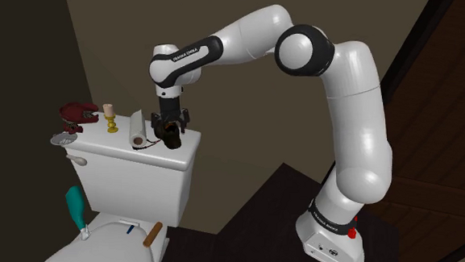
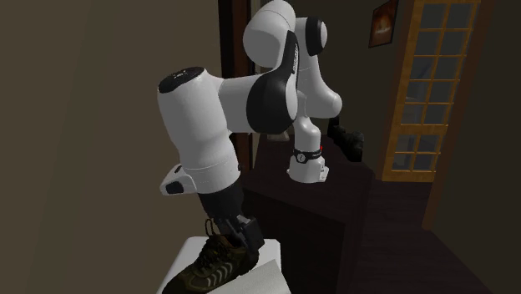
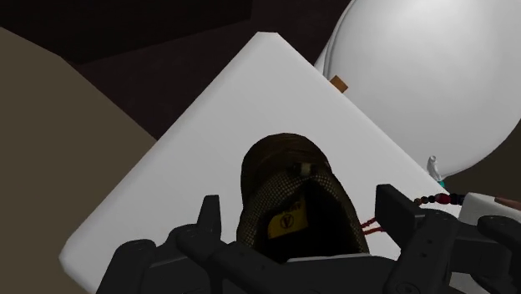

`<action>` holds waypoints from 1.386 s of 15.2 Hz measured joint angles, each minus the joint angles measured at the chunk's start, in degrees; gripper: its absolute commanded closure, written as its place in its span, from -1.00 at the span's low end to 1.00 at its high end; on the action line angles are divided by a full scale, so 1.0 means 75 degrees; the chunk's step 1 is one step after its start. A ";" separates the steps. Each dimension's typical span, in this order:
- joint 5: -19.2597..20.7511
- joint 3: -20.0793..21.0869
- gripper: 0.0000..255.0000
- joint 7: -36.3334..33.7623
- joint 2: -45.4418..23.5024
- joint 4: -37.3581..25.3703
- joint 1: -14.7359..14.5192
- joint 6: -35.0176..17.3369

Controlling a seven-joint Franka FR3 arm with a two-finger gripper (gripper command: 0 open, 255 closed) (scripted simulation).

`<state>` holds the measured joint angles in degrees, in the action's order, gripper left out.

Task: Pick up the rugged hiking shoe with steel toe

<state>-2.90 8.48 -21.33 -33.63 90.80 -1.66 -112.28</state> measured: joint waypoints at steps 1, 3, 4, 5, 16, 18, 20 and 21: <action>0.0003 -0.0004 -1.00 0.0008 -0.0031 0.0013 0.0002 -0.0042; 0.0004 -0.0003 1.00 0.0002 -0.0045 0.0037 -0.0005 -0.0091; 0.0005 -0.0003 1.00 -0.0001 -0.0048 0.0040 -0.0006 -0.0095; 0.0005 -0.0004 1.00 -0.0003 -0.0046 0.0042 -0.0007 -0.0099; -0.0004 0.0003 1.00 -0.0012 0.0071 -0.0083 0.0004 0.0153; -0.0015 0.0013 1.00 -0.0026 0.0192 -0.0090 0.0007 0.0278; -0.0020 0.0017 1.00 -0.0033 0.0261 -0.0184 0.0013 0.0441; -0.0024 0.0018 1.00 -0.0031 0.0312 -0.0209 0.0021 0.0519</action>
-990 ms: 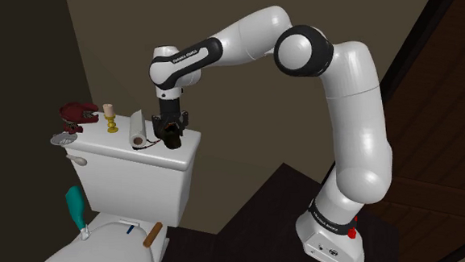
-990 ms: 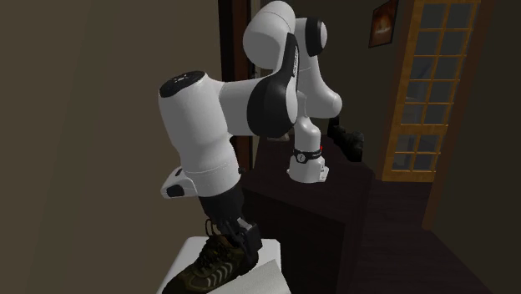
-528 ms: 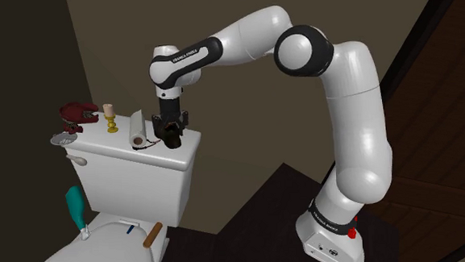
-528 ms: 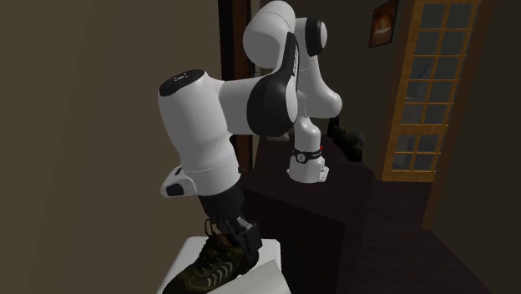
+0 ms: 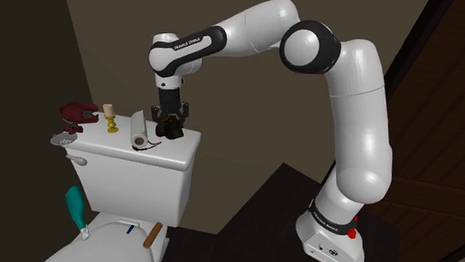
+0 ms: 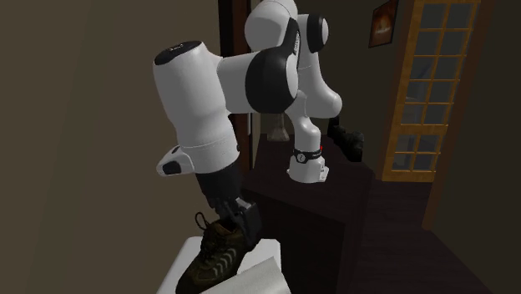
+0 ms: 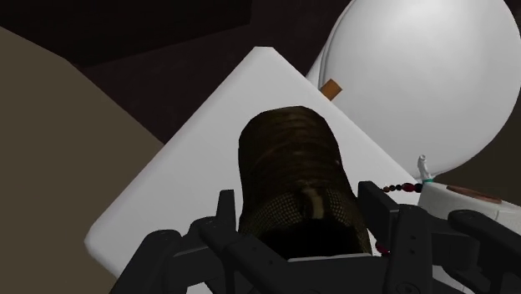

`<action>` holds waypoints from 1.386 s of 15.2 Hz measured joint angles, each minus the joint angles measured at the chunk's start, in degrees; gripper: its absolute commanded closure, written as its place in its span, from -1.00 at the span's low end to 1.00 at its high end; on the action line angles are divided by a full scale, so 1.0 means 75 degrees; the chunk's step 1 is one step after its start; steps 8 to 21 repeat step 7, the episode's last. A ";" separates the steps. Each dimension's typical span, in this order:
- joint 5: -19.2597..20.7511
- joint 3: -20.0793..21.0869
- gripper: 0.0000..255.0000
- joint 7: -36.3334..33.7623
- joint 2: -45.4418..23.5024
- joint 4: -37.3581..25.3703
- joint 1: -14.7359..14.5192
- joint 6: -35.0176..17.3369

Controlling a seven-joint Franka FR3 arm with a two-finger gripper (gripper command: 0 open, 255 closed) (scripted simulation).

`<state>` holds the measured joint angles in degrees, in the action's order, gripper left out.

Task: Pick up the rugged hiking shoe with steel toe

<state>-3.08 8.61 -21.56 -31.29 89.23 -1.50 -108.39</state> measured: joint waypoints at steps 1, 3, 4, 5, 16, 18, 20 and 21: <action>-0.0002 0.0004 1.00 -0.0013 0.0024 -0.0064 -0.0003 0.0088; -0.0011 0.0013 1.00 -0.0032 0.0128 -0.0133 -0.0004 0.0258; -0.0011 0.0012 1.00 -0.0031 0.0144 -0.0200 0.0001 0.0342; -0.0016 0.0013 1.00 -0.0030 0.0200 -0.0217 0.0009 0.0416; -0.0023 0.0021 1.00 -0.0048 0.0271 -0.0284 0.0007 0.0549; -0.0023 0.0021 1.00 -0.0048 0.0271 -0.0284 0.0007 0.0549; -0.0023 0.0021 1.00 -0.0048 0.0271 -0.0284 0.0007 0.0549; -0.0023 0.0021 1.00 -0.0048 0.0271 -0.0284 0.0007 0.0549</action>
